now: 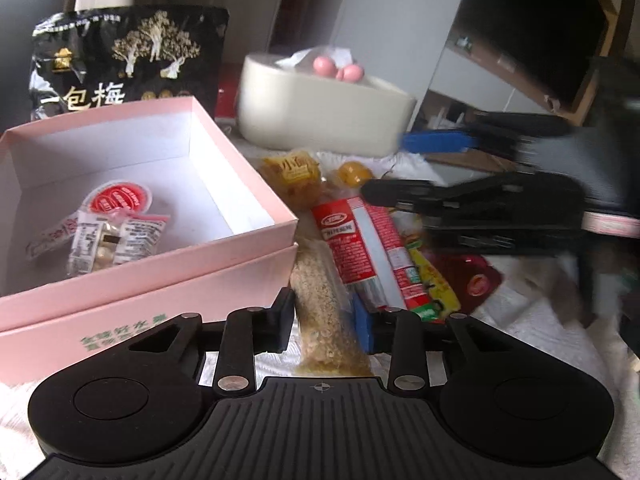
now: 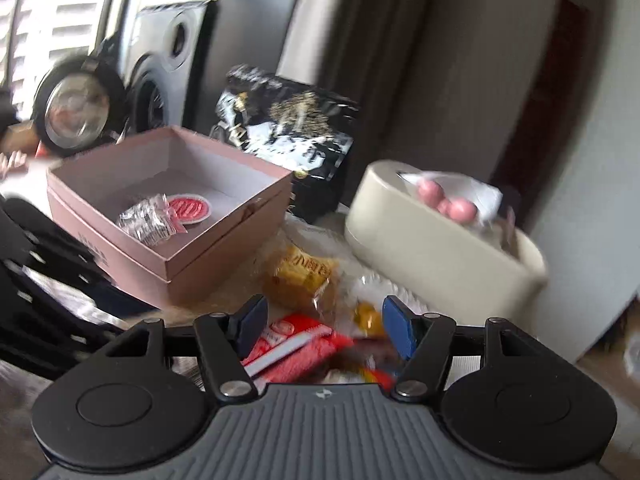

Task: Organize snacks
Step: 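Grasp the long clear granola bag with the left tool while the right grasps the yellow bun packet, then lift the granola bag with the left tool while the right lifts the bun packet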

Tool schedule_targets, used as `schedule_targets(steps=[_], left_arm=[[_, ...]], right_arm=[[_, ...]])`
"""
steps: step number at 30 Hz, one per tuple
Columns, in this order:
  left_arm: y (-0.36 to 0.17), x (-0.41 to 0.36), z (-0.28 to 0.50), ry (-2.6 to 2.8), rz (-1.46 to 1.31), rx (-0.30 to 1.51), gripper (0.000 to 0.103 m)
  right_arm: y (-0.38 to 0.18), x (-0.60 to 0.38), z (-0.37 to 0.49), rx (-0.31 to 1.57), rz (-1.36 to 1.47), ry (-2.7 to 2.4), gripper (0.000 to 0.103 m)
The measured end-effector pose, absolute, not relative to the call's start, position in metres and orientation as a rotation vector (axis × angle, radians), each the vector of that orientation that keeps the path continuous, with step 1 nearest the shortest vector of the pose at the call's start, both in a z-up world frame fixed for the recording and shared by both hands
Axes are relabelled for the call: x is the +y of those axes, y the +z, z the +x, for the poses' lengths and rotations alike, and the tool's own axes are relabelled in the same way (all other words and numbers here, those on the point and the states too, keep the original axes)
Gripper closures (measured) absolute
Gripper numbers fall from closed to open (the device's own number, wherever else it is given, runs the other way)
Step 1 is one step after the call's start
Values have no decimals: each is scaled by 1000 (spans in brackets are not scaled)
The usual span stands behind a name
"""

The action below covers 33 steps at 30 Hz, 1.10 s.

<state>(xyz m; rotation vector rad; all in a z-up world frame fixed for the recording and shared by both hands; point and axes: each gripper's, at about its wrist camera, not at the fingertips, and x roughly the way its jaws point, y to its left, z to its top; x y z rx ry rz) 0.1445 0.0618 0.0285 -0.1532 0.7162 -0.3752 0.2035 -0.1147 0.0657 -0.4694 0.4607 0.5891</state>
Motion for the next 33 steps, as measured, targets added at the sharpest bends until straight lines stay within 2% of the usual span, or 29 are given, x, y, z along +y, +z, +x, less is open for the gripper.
schedule_targets(steps=[7,11,13,15,23,25,27,29,33], left_arm=[[39,79,105,-396,-181,726,69],[29,94,88,-354,-194,754,69],[19,104,85,-333,-225,769,69],[12,114,82,-334,-287,763,69],[2,112,74,-341,-306,678,69],[1,112,75,-338,-313,674,68],[0,114,75,-340,-335,671,68],[-1,116,76,-343,-356,669,68],[-1,117,76,-344,-377,667,68]], right_arm=[[57,-76,246,462,-676,704,38],[40,-56,273,555,-756,781,38],[27,-47,276,566,-835,817,31],[19,-44,272,490,-891,819,26],[31,-54,301,703,-643,749,27],[35,-58,306,747,-550,727,31],[37,-60,306,769,-492,701,43],[43,-60,307,774,-468,681,49],[63,-70,290,731,-460,663,53]])
